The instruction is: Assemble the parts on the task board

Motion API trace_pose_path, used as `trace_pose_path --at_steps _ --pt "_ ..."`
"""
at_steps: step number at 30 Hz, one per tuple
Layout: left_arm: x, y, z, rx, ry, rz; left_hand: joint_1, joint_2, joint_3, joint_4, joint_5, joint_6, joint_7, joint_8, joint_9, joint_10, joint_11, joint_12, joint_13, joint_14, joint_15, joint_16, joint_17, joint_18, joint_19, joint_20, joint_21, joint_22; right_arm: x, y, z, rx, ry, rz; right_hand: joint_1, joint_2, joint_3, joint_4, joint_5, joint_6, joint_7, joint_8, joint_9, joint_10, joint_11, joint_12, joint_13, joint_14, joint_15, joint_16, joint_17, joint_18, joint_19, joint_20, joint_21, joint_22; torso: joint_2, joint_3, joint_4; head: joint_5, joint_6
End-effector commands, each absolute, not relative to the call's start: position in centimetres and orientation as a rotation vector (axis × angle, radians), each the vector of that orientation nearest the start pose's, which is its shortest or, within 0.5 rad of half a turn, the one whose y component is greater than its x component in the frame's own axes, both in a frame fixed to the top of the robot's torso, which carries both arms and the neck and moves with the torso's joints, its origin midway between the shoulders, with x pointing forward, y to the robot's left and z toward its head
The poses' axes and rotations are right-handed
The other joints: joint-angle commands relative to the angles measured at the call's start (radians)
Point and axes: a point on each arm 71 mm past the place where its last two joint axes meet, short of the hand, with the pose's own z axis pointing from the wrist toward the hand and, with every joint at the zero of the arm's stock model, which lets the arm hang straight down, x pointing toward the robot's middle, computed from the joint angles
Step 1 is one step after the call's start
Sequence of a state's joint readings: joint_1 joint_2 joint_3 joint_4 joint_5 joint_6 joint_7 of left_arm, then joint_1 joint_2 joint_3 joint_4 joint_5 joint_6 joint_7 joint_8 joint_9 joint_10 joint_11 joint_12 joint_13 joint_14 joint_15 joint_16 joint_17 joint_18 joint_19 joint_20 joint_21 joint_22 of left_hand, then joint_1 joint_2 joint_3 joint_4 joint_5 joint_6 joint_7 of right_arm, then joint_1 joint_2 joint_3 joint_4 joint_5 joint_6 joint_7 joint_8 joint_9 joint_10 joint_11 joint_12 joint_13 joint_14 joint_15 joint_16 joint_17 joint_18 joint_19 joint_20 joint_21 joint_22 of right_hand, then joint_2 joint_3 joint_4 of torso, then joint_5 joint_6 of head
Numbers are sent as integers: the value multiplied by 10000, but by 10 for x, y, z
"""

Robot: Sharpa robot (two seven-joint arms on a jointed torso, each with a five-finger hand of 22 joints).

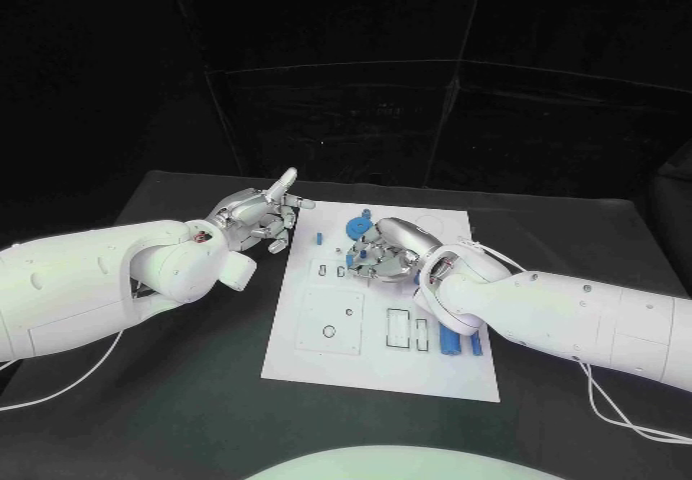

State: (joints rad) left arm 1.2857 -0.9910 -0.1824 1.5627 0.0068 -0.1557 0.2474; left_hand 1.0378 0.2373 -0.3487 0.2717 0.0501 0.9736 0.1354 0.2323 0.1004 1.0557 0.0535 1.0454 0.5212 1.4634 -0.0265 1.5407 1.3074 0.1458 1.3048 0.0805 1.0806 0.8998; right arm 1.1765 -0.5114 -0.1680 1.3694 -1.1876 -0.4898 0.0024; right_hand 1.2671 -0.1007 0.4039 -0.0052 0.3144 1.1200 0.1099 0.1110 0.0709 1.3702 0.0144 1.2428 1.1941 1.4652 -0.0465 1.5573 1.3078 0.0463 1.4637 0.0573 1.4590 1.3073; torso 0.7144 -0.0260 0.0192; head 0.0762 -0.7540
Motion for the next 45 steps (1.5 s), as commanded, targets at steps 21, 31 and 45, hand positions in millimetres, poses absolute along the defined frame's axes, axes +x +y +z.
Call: trace_pose_path --at_steps 21,31,45 --pt "469 259 -193 -11434 16734 -14802 112 -22 -20 -69 -32 -25 1 -29 -19 -66 4 -25 4 843 70 -13 1881 -79 -6 32 -48 6 476 -74 -240 -597 17421 8981 -53 67 -62 41 36 77 -37 43 13 -35 60 -85 -51 999 -43 -16 2394 35 158 -38 -74 226 -2 -3 -2 15 -61" --pt "468 258 -194 -11354 16860 -14808 222 -71 -36 -124 -32 -53 10 -49 -29 -74 11 -26 2 849 75 -5 1899 -79 -7 35 -49 3 475 -74 -241 -567 17639 8885 -78 40 -106 42 22 44 -27 25 6 -69 68 -130 -96 992 -38 -33 2369 45 138 -33 -99 179 3 -4 7 10 -60" --pt "468 258 -194 -11254 17068 -14785 510 -93 -5 -288 -30 -72 21 -68 -41 -86 22 -24 -1 852 85 0 1908 -81 -3 45 -37 14 475 -76 -242 -771 17731 8676 -87 -12 -173 15 -40 -29 -3 -16 -7 -118 86 -184 -143 982 -24 -58 2331 57 113 -21 -134 119 -5 -8 3 11 -90"
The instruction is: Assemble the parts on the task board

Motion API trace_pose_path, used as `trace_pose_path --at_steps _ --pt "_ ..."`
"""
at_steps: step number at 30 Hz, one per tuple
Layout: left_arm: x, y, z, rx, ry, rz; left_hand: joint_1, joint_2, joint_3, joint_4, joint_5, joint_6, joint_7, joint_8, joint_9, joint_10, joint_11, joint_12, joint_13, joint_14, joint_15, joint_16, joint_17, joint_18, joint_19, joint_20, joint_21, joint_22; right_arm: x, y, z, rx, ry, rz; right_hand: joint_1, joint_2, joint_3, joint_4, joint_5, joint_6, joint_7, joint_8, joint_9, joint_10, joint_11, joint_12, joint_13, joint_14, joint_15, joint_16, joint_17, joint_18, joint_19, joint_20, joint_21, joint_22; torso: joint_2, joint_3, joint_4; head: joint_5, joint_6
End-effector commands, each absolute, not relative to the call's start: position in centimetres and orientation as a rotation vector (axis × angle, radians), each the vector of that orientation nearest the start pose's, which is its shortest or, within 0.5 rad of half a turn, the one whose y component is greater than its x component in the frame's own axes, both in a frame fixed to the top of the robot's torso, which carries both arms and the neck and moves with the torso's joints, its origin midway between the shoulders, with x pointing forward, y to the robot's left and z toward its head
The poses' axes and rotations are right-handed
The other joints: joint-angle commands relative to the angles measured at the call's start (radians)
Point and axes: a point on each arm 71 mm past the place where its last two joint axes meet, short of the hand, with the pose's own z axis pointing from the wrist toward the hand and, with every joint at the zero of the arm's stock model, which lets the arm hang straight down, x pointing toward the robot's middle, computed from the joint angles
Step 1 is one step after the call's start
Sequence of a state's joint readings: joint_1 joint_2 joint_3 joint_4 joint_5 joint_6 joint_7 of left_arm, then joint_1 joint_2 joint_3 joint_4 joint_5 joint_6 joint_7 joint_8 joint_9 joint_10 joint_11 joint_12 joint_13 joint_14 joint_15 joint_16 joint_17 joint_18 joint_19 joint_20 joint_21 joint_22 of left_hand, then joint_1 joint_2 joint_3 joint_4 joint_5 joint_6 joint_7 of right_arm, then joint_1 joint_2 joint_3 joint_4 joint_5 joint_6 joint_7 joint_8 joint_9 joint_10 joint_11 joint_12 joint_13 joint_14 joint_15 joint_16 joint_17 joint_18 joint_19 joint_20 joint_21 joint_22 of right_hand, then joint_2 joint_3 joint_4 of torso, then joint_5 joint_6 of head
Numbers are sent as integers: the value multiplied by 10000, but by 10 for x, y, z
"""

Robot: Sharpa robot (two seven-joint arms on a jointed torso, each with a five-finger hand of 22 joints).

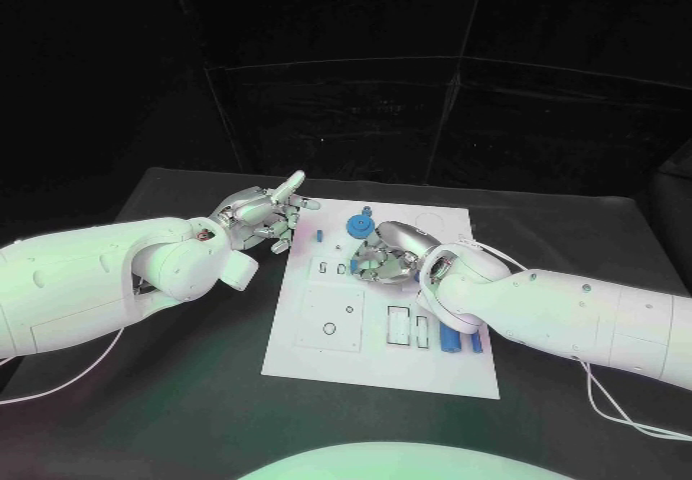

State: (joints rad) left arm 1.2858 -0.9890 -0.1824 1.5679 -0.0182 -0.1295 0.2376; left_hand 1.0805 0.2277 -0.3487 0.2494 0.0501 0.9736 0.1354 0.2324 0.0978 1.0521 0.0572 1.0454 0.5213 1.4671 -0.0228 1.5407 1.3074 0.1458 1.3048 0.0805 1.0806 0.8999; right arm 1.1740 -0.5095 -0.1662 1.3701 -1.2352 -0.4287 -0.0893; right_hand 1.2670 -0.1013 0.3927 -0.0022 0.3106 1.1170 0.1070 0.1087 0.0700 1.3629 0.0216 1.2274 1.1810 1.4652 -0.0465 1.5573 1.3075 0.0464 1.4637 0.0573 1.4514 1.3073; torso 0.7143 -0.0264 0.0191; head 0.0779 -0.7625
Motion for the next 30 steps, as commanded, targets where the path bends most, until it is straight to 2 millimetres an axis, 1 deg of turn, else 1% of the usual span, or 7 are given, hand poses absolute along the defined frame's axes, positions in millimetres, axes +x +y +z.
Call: trace_pose_path --at_steps 1,9,13,19,27,30 --pt "468 258 -194 -11254 17072 -14784 83 3 -6 -65 -30 -72 21 -68 -16 -49 -15 -24 -2 816 49 0 1908 -81 -3 45 -37 12 475 -76 -242 -779 17742 8667 -85 -10 -67 -19 -11 -6 29 3 2 -50 16 -34 -15 982 -22 -60 2330 58 109 -20 -63 111 -6 -4 5 -5 -6" --pt "468 258 -194 -11256 17087 -14781 99 3 -3 -75 -31 -73 22 -69 -16 -49 -15 -24 -2 816 49 0 1908 -82 -1 45 -33 17 474 -75 -243 -831 17797 8616 -81 -28 -88 -34 -40 -40 43 -17 -4 -73 27 -59 -37 980 -15 -66 2322 60 103 -14 -72 97 -2 0 5 3 -9" --pt "468 258 -194 -11258 17090 -14778 121 3 1 -89 -31 -73 22 -69 -17 -49 -14 -23 -2 816 50 0 1906 -83 0 46 -31 19 474 -75 -243 -852 17811 8604 -97 -65 -140 -47 -81 -162 93 -92 -25 -123 65 -112 -81 977 13 -73 2313 63 94 6 -86 79 5 -1 -8 6 -17" --pt "468 258 -195 -11267 17103 -14763 145 4 5 -104 -30 -73 23 -70 -18 -49 -14 -23 -2 815 50 0 1905 -80 -4 47 -38 10 473 -74 -242 -1001 17722 8596 -146 -122 -218 -40 -113 -287 146 -175 -38 -149 112 -129 -92 977 52 -76 2309 66 85 38 -101 59 -2 0 1 -4 -32" --pt "468 258 -195 -11239 17176 -14853 159 -16 -11 -114 -33 -102 32 -87 -25 -56 -8 -25 -4 813 52 -3 1899 -80 -5 48 -38 8 473 -74 -241 -1100 17648 8541 -169 -166 -277 -44 -159 -349 173 -220 -39 -163 137 -138 -99 976 74 -78 2306 69 78 58 -112 42 0 0 4 3 -38" --pt "468 257 -195 -11225 17203 -14890 160 -25 -20 -114 -33 -115 36 -95 -29 -59 -5 -26 -4 815 54 -1 1904 -80 -5 49 -39 8 473 -74 -241 -1137 17648 8514 -173 -172 -288 -43 -175 -356 177 -225 -38 -168 141 -143 -105 975 78 -79 2305 68 80 63 -110 47 -4 2 -5 3 -46"
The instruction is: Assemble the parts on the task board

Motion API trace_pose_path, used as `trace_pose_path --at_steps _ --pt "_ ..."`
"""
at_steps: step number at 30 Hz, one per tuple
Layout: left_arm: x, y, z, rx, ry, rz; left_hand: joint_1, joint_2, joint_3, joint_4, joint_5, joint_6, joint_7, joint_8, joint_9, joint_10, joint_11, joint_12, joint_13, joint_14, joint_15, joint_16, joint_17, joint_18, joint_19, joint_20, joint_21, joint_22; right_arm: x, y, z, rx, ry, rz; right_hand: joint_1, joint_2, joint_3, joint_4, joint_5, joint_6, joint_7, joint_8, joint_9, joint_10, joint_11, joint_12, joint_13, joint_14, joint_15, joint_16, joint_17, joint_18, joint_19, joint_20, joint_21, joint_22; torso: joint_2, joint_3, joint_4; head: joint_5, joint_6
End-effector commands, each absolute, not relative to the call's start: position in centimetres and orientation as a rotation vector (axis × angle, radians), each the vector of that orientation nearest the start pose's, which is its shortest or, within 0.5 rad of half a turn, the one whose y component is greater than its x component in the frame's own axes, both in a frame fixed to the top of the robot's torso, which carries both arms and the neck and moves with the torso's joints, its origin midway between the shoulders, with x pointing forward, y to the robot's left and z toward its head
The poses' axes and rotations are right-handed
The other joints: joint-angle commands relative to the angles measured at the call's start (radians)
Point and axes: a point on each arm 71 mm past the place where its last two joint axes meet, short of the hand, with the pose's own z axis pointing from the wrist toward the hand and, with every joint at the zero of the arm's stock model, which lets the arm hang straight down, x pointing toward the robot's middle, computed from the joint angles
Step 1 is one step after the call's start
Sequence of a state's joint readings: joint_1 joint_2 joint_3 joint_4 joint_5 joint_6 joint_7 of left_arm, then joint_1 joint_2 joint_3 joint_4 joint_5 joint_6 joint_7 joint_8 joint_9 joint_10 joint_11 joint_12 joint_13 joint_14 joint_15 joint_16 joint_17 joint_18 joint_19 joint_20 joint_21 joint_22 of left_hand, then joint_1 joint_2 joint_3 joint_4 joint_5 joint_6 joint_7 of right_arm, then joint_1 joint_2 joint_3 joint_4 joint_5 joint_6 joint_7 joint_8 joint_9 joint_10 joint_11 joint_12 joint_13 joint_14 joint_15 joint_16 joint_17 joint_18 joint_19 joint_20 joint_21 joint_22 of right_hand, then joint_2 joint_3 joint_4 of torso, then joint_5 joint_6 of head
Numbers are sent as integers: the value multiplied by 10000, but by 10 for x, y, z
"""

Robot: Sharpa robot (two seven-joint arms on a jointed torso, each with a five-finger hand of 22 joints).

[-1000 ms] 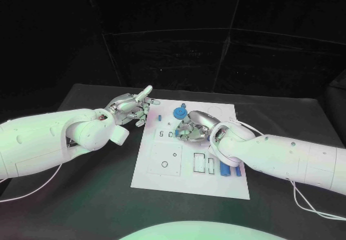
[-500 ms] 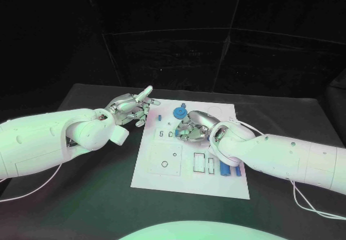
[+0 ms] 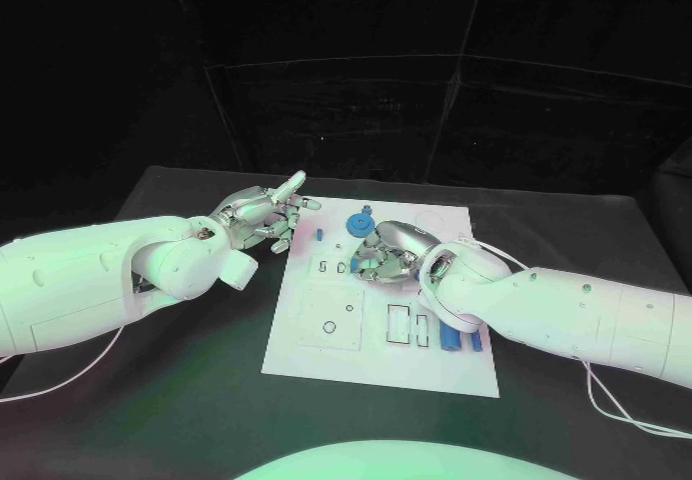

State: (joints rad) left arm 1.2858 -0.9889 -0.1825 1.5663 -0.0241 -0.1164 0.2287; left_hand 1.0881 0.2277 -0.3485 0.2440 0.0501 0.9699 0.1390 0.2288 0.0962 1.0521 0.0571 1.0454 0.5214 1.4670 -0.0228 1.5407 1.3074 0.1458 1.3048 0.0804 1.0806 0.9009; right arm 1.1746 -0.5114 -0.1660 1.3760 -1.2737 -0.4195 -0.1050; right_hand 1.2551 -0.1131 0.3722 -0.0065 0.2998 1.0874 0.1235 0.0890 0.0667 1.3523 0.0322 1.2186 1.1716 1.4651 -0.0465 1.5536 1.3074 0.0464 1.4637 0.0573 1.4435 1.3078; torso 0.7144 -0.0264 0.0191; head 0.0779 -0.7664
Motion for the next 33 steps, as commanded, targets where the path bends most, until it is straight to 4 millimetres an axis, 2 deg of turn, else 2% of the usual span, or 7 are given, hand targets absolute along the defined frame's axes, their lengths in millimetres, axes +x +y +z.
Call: trace_pose_path --at_steps 1,20,33 --pt "468 257 -195 -11223 17208 -14896 84 -28 -24 -60 -33 -82 0 -61 -13 -61 -4 -27 -5 816 55 0 1906 -80 -5 49 -39 -2 473 -74 -241 -1147 17651 8509 -54 -54 -84 0 -67 -60 12 -28 -6 -61 35 -55 -11 976 77 -43 2306 68 79 63 -31 42 -5 2 -4 2 -8" --pt "468 257 -195 -11236 17290 -14902 85 -39 -37 -60 -33 -102 6 -73 -19 -65 0 -28 -5 818 57 4 1914 -84 2 51 -25 16 471 -73 -240 -1246 17470 8499 -156 -170 -316 28 -344 -167 58 -114 3 -86 85 -59 -11 973 126 -52 2293 76 68 116 -55 10 4 2 2 -2 -42" --pt "468 257 -196 -11248 17349 -14890 83 -41 -42 -57 -33 -108 8 -77 -21 -66 2 -28 -5 816 58 0 1905 -83 -1 51 -30 8 470 -74 -238 -1124 17339 8458 -245 -249 -463 69 -366 -209 67 -144 5 -91 97 -60 -12 972 137 -55 2290 77 68 130 -59 7 -6 6 2 -16 -51"
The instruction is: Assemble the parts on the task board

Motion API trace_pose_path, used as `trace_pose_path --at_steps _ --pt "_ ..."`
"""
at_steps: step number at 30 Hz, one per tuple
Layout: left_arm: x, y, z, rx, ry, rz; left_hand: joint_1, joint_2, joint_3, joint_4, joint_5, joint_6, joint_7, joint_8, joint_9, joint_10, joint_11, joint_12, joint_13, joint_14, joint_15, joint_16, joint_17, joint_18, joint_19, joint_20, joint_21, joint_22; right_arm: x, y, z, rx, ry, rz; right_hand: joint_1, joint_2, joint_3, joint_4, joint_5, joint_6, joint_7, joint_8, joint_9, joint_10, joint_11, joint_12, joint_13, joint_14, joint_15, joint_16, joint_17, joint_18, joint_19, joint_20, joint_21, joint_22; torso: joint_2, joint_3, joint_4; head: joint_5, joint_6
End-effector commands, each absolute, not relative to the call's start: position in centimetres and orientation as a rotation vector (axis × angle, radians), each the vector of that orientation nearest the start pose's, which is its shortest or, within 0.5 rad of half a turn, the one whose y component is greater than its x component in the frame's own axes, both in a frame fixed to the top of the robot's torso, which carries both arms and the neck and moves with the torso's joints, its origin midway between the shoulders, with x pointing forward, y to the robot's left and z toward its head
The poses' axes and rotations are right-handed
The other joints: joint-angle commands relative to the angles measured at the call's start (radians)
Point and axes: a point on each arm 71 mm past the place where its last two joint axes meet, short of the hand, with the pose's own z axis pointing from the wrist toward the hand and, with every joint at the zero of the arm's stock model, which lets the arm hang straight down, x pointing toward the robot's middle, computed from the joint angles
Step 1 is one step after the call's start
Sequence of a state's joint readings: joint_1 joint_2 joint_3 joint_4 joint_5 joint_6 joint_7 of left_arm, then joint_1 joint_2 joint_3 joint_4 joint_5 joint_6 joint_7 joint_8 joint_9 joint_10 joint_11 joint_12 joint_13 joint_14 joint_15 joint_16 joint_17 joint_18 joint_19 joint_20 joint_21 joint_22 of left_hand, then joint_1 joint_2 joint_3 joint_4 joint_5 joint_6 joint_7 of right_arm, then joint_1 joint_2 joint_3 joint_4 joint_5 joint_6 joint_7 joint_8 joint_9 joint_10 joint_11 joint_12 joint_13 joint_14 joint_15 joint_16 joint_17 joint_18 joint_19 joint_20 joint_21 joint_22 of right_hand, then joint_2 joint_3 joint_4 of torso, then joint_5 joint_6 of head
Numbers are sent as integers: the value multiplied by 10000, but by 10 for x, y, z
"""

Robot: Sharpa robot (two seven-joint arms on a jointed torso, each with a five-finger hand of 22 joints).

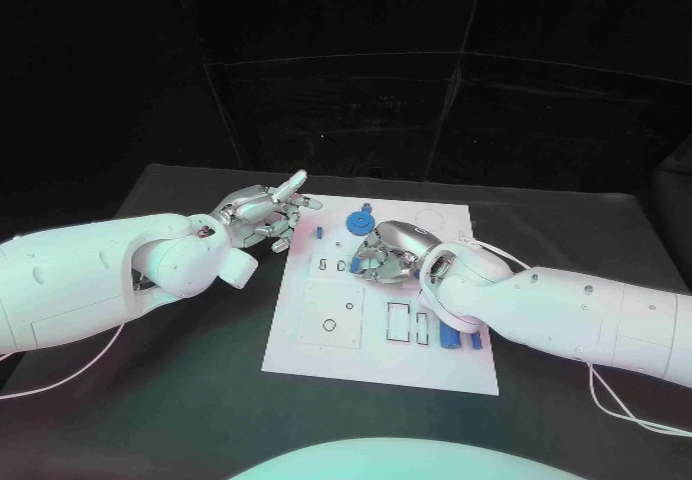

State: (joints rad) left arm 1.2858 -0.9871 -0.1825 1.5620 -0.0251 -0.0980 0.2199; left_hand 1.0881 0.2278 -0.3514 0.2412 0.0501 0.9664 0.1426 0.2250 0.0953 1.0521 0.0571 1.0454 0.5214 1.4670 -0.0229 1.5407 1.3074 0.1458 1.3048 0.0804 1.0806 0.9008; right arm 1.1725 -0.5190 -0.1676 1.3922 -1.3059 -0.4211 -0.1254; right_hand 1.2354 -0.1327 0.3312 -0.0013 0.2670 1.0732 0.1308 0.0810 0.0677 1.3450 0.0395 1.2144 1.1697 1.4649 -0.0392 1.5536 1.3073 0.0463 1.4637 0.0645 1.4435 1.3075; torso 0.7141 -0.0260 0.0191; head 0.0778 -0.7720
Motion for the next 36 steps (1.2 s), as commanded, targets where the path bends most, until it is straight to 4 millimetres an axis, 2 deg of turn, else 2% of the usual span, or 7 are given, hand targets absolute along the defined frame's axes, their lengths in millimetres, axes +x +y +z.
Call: trace_pose_path --at_steps 1,36 --pt "468 257 -196 -11249 17352 -14890 83 -41 -14 -30 -33 -73 -27 -39 -12 -66 2 -28 -6 816 59 0 1905 -83 -1 51 -31 9 470 -74 -238 -1118 17334 8456 -48 -53 -54 17 -38 -67 -5 -64 -5 -18 24 -17 7 974 65 -55 2290 79 68 58 -59 10 -5 1 1 -15 3" --pt "469 257 -196 -11268 17472 -14881 84 -44 -27 -25 -33 -91 -22 -51 -18 -72 8 -29 -7 818 63 3 1912 -83 -1 54 -32 7 470 -75 -238 -1061 17303 8445 -96 -76 -131 48 -33 -98 -1 -82 -6 -26 30 -28 -5 972 70 -61 2282 84 60 65 -73 -14 -1 -4 2 -20 -29"
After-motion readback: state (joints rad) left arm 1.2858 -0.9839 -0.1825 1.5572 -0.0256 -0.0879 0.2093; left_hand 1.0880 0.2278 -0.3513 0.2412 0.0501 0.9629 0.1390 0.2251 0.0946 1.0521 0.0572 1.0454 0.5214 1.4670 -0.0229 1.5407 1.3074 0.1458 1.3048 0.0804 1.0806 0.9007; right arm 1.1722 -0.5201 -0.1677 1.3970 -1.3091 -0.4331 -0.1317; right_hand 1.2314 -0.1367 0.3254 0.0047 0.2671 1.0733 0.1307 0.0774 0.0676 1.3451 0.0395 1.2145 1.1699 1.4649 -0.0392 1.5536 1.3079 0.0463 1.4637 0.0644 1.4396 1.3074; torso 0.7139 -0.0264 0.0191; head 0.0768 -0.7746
